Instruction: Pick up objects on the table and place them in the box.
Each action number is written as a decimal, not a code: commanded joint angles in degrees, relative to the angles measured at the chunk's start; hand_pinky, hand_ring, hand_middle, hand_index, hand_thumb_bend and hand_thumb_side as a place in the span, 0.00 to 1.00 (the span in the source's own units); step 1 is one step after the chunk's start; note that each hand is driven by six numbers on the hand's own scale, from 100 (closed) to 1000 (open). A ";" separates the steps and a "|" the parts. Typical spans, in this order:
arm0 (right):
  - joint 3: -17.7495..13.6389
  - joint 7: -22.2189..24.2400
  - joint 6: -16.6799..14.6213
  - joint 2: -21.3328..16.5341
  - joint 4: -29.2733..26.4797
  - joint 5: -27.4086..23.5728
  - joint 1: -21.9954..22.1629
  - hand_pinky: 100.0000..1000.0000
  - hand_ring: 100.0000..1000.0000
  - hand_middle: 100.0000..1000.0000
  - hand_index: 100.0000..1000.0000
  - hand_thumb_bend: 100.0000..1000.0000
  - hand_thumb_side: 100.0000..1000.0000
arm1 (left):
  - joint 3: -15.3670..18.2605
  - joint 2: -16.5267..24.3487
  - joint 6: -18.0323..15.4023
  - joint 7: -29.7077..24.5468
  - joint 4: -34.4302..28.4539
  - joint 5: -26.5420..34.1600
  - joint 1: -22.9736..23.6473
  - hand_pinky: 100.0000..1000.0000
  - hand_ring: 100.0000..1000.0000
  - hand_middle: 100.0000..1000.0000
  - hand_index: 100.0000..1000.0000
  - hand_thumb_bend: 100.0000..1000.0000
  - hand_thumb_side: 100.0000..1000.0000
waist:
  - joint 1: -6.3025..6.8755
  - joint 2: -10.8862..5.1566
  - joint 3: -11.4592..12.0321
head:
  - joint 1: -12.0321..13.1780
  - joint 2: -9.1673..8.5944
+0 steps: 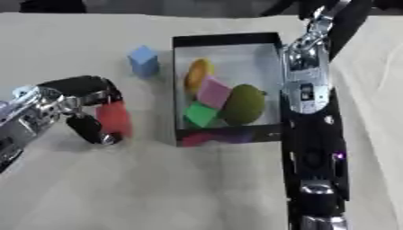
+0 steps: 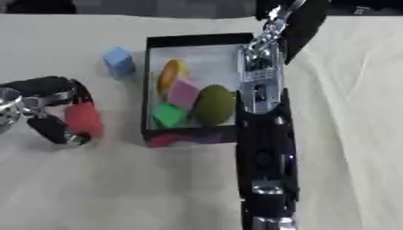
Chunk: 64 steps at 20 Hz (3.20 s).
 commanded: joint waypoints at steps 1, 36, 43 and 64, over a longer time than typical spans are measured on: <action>0.71 -0.30 0.02 -0.28 -0.96 0.28 -0.79 0.81 0.70 0.71 0.80 0.00 0.69 | 2.92 3.09 0.18 -0.31 -6.44 1.57 -3.58 0.68 0.67 0.59 0.63 0.08 0.00 | 0.22 -1.11 0.06 | -0.34 0.29; 3.22 1.90 -1.85 3.09 -3.68 1.99 1.60 0.81 0.70 0.71 0.80 0.00 0.69 | 1.01 -24.68 -21.26 -1.03 31.73 -14.66 -26.49 0.75 0.73 0.69 0.71 0.40 0.27 | 2.53 -0.04 -4.79 | 2.80 0.29; 3.09 1.73 -1.69 3.09 -3.41 1.91 1.28 0.81 0.70 0.71 0.80 0.00 0.69 | 2.70 -25.20 -24.02 -3.71 32.91 -15.12 -26.09 0.87 0.87 0.83 0.93 1.00 0.57 | 2.21 0.04 -4.57 | 2.60 0.29; 2.17 1.14 -0.94 1.58 -3.16 2.10 0.34 0.81 0.70 0.71 0.80 0.00 0.68 | 16.03 -13.85 -12.16 -4.52 17.35 2.30 -22.78 0.80 0.86 0.83 0.91 0.71 0.52 | 1.63 -0.79 -2.36 | -0.11 0.29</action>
